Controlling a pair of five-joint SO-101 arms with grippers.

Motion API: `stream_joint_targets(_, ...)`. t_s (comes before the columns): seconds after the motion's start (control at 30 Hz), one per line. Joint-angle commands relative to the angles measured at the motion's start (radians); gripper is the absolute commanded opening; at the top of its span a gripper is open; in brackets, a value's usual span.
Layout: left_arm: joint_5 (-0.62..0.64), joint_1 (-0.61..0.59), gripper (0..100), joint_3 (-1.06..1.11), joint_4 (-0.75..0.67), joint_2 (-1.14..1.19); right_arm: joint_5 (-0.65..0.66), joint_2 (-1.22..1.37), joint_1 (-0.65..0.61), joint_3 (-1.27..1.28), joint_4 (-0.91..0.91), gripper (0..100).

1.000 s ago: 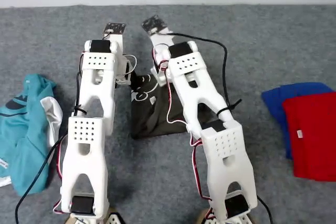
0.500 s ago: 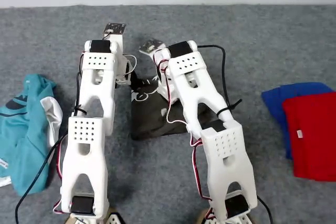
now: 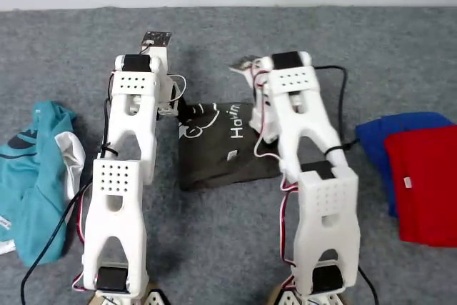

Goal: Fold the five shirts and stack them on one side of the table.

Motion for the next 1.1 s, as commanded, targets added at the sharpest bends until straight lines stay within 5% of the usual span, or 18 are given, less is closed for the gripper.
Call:
stream_joint_targets(0.0,-0.012,-0.006,23,-0.001,-0.002,-0.003,0.011,-0.139,0.028,0.124,0.042,24.7)
stream_joint_targets(0.4,-0.012,-0.006,23,0.002,-0.002,-0.003,0.011,-0.460,0.131,0.341,0.030,24.7)
stream_joint_targets(0.57,-0.012,-0.005,23,0.001,0.000,-0.003,-0.021,-0.470,0.170,0.367,-0.117,24.7)
stream_joint_targets(0.7,-0.012,-0.005,23,0.002,0.002,-0.003,-0.140,-0.456,0.113,0.371,-0.295,24.7)
stream_joint_targets(1.07,-0.012,-0.005,23,0.004,0.003,-0.003,-0.152,-0.217,-0.056,0.365,-0.536,24.7)
